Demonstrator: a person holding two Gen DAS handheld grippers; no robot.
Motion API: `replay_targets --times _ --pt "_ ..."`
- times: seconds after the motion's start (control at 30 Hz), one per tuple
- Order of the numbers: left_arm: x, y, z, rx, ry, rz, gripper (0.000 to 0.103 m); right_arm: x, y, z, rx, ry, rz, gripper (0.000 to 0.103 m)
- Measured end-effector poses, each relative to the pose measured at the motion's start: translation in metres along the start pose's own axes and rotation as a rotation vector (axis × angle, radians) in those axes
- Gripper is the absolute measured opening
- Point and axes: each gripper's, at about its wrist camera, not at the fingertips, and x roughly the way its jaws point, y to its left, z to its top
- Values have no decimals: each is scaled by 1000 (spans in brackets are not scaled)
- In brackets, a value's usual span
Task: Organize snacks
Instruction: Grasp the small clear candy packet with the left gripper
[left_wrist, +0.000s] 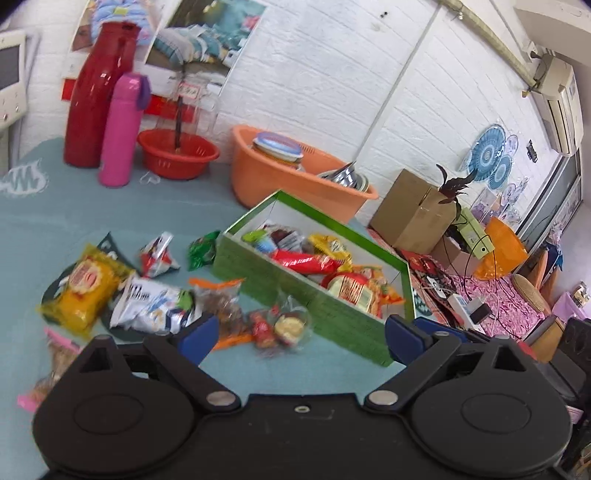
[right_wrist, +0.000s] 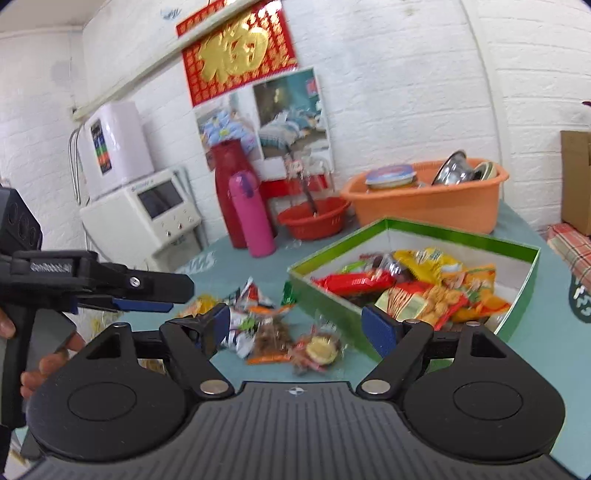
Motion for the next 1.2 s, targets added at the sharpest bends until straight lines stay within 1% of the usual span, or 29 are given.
replay_targets --times 0.13,0.2,0.27,0.37,0.5,0.53,0.57,0.6,0.67,0.7,0.77,0.83,0.87,0.9,0.97,1.03,1.1,1.13,1.17,1.2 --pt "-3 14 -13 -4 14 17 103 27 1 -14 7 75 -7 103" --pt "-4 20 -18 -7 12 24 103 44 -1 -18 29 117 -18 103" --pt "-3 26 -20 -29 17 17 103 61 -6 -23 71 146 -26 103" --pt "-1 35 -22 -59 22 3 103 85 -11 -24 137 167 -60 103" --pt "8 41 -22 -70 36 -17 103 107 -16 -25 201 160 -101 103" --pt "11 41 -22 -71 41 -21 103 112 -16 -25 208 160 -111 98" --pt "15 42 -22 -71 49 -24 103 116 -17 -26 204 171 -119 76" --pt "19 42 -22 -70 56 -29 103 118 -18 -27 195 195 -132 68" --pt "28 42 -24 -66 69 -46 103 112 -22 -30 178 199 -92 59" --pt "34 42 -24 -67 79 -52 103 107 -23 -32 168 207 -74 58" --pt "46 40 -26 -75 105 -73 103 94 -22 -36 128 219 -60 58" --pt "58 34 -29 -79 136 -111 103 79 -18 -43 72 230 -47 58" --pt "64 30 -31 -72 151 -129 99 72 -16 -46 48 236 -38 58" --pt "69 25 -33 -62 165 -145 98 65 -14 -49 29 241 -30 58" --pt "78 14 -38 -42 188 -169 98 53 -10 -55 -4 250 -19 59" --pt "86 6 -41 -29 205 -182 98 46 -8 -60 -20 254 -3 68" --pt "94 -1 -44 -21 214 -187 98 44 -7 -61 -18 258 8 71" --pt "97 -3 -45 -17 219 -187 97 44 -8 -62 -14 257 8 74" --pt "100 -5 -47 -13 224 -184 94 44 -9 -63 -9 257 3 76" --pt "102 -6 -48 -10 228 -184 89 44 -10 -63 -3 257 -6 83"
